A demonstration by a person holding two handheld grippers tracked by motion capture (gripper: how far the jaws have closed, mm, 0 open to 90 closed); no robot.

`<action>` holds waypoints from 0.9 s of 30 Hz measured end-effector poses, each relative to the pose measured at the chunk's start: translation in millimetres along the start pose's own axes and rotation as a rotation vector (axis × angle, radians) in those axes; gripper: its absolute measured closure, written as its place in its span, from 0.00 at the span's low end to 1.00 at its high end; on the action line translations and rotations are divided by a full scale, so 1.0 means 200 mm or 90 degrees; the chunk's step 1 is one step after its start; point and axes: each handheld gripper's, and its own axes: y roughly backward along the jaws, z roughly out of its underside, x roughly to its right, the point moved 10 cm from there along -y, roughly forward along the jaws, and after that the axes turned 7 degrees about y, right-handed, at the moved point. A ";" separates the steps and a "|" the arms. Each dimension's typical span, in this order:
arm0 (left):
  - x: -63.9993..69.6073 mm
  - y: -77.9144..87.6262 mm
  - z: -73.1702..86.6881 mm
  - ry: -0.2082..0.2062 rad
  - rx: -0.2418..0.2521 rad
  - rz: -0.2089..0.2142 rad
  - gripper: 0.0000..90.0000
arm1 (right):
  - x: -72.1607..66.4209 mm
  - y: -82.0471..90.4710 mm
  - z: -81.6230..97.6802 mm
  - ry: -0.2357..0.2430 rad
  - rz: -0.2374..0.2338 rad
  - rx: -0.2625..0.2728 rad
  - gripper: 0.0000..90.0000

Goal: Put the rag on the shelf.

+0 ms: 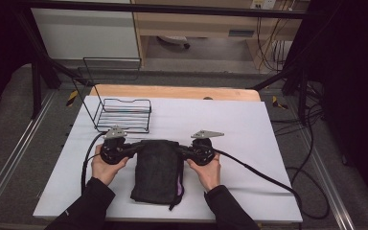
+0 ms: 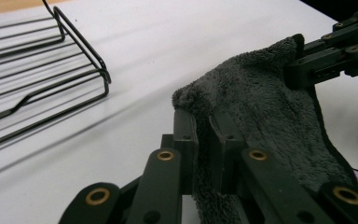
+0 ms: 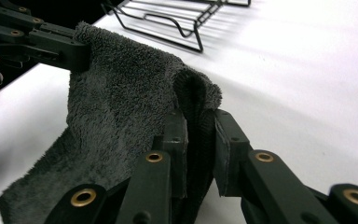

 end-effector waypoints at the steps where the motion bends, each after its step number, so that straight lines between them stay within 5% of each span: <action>1: 0.00 0.01 0.00 -0.001 0.003 -0.001 0.91 | -0.01 0.01 -0.01 0.001 -0.001 0.004 0.86; 27: 0.14 0.22 -0.16 -0.044 0.095 -0.004 0.92 | -0.10 0.18 -0.21 0.091 0.021 0.101 0.87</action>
